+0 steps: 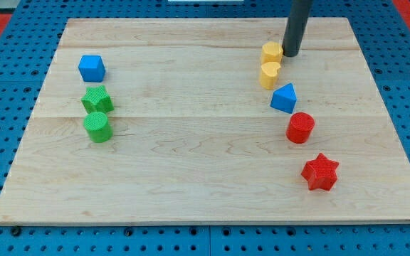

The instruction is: Push the blue cube to the top center

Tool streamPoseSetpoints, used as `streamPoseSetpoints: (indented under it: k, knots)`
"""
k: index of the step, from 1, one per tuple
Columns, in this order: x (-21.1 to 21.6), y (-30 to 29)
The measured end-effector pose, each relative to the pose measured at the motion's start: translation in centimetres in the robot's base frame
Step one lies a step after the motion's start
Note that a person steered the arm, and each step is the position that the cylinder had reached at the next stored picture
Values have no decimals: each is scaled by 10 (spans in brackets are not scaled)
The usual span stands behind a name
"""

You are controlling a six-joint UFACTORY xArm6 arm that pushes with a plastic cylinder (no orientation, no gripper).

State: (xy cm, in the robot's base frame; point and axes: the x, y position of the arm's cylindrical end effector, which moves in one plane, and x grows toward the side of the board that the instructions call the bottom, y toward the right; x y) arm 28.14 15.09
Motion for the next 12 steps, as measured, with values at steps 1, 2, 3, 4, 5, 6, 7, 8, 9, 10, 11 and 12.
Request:
streamPoseSetpoints:
  k: [1,2,3,4,5,6,7,8,9,10,11,12]
  knots:
    - [-13,-3]
    - [-78,-5]
    - [-82,-103]
    - [-68,-212]
    - [-26,-274]
    - [2,-316]
    - [4,-391]
    - [34,-421]
    - [58,-389]
    - [51,-297]
    - [59,-237]
    - [85,-215]
